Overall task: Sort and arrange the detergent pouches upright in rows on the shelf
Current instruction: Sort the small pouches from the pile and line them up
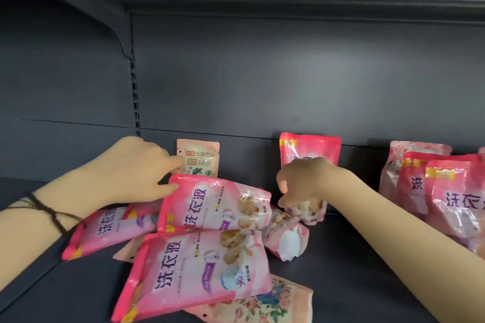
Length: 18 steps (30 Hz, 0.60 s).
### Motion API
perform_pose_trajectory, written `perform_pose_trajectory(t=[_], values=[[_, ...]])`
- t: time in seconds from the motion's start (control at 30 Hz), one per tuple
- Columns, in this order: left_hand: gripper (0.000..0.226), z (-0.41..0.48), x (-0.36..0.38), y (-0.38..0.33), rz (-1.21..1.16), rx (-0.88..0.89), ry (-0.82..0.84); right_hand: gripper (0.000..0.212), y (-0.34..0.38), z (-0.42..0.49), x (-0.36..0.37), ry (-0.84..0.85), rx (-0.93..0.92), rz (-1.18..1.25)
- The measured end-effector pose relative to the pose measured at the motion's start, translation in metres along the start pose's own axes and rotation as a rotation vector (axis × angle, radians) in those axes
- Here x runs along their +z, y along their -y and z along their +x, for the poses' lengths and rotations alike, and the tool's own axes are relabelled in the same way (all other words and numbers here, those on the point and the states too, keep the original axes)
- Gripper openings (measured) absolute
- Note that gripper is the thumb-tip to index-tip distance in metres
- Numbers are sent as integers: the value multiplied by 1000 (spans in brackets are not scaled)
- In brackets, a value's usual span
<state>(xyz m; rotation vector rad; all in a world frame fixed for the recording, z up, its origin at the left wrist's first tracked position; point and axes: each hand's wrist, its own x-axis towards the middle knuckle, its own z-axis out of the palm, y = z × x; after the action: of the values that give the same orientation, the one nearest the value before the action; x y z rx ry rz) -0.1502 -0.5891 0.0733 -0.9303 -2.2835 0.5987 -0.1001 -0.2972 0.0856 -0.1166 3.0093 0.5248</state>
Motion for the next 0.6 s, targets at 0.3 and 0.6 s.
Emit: perform_pose_trajectory(t=[0.3,0.6], values=[[40,-51,29,0,-190,-153,90,36,74,15,-21,-309,-182,228],[47,-51,55,-35,-429,-390,9,24,112,71,3,-469,-340,983]])
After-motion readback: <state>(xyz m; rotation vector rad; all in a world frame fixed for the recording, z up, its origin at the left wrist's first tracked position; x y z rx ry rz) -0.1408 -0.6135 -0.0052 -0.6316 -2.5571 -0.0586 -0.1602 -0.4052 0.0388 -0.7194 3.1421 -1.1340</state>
